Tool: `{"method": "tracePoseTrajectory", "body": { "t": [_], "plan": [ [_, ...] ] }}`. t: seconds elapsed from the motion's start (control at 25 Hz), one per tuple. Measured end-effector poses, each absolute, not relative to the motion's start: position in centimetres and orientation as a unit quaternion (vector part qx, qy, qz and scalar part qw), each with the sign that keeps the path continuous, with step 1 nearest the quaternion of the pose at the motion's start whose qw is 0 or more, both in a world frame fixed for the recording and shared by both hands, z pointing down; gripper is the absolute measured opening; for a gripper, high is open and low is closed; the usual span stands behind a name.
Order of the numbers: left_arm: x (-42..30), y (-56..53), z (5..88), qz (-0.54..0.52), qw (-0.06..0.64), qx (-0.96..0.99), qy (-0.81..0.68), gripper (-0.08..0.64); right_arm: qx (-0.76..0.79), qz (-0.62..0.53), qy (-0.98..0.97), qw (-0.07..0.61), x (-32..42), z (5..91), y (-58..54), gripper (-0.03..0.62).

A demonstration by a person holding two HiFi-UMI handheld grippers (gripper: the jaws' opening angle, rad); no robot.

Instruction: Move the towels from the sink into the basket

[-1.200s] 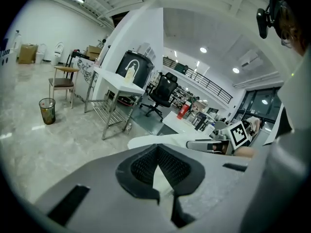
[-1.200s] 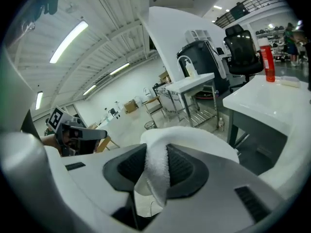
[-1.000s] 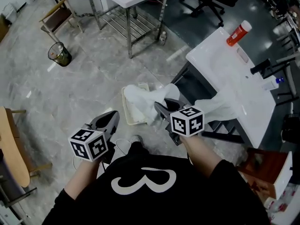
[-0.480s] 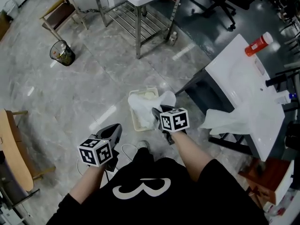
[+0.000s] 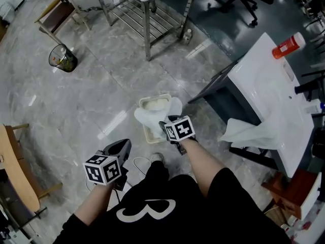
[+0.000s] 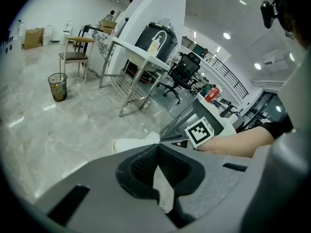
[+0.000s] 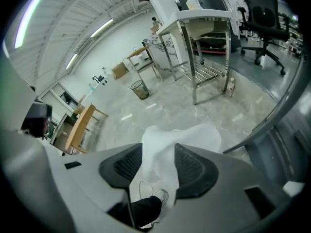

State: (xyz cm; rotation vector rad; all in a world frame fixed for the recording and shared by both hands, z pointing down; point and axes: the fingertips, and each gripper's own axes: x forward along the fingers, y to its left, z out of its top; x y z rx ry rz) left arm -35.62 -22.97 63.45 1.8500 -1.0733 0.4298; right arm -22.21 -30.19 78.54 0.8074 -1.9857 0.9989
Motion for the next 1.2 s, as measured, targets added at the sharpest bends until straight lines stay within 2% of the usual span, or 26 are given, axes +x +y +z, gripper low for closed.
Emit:
{"method": "tracePoseTrajectory", "body": {
  "t": [0.08,0.2,0.6,0.88,1.2],
  "plan": [
    [-35.8,-23.4,63.9,0.177,0.465,0.748,-0.439,0.005,0.311,0.390,-0.778,0.381,-22.1,78.9,-30.4,0.247],
    [-36.1,-23.5,64.4,0.174,0.476,0.740,-0.442,0.005,0.303,0.385,-0.781,0.388,-21.6,79.0,-30.0,0.291],
    [-34.8,-25.2,63.9,0.167,0.481,0.745,-0.431,0.005,0.290,0.374,-0.788,0.394,-20.1,78.3,-27.7,0.314],
    [-31.6,-25.9,62.3,0.176,0.471,0.767,-0.399,0.005,0.313,0.367,-0.812,0.330,-18.9,73.2,-26.1,0.319],
    [-23.1,-27.8,56.8,0.163,0.439,0.800,-0.375,0.005,0.323,0.312,-0.851,0.272,-12.7,63.3,-26.8,0.319]
  ]
}}
